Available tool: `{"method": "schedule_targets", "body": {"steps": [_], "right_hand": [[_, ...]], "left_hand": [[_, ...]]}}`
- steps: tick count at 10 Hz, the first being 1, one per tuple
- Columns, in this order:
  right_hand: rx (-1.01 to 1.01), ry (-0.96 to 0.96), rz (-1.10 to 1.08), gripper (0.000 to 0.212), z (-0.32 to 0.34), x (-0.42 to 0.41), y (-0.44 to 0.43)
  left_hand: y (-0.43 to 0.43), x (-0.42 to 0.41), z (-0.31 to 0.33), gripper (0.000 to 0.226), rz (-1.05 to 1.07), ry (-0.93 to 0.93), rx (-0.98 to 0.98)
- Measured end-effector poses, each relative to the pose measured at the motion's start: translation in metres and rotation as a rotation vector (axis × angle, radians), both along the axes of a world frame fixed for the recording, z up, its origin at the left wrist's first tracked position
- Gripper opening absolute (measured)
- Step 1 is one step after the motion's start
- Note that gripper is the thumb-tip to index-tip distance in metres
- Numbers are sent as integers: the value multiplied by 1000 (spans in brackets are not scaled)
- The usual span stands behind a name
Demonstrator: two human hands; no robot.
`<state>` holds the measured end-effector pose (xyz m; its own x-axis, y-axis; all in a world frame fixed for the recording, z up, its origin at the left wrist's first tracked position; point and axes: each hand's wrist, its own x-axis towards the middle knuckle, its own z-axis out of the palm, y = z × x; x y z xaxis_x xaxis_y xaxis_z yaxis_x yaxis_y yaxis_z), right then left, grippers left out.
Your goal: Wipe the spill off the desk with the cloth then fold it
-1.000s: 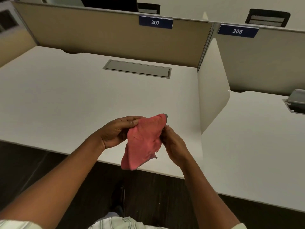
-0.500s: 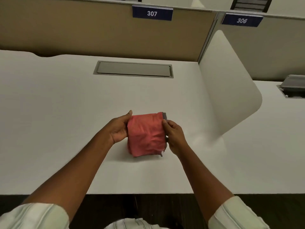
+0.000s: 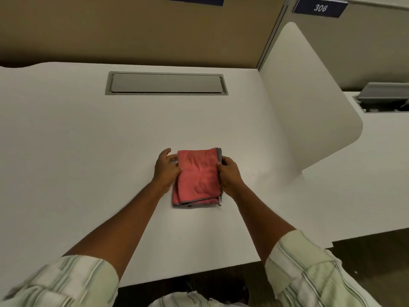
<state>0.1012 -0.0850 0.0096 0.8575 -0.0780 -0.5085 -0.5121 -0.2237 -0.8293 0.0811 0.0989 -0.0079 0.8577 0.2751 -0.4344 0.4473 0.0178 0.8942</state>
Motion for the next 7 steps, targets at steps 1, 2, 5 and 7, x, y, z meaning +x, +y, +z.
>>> {"method": "schedule_targets", "body": {"steps": [1,2,5,7], "right_hand": [[-133,-43,90,31,-1,0,1],[-400,-80,192,20,-2,-2,1],[-614,-221,187,40,-8,-49,-9],[-688,-299,336,30,-13,-58,-41]], "left_hand": [[-1,-2,-8,72,-58,-32,133],[-6,-11,-15,62,-74,-59,346],[-38,-50,-24,34,141,24,588],[-54,-64,-16,24,221,-137,722]]}}
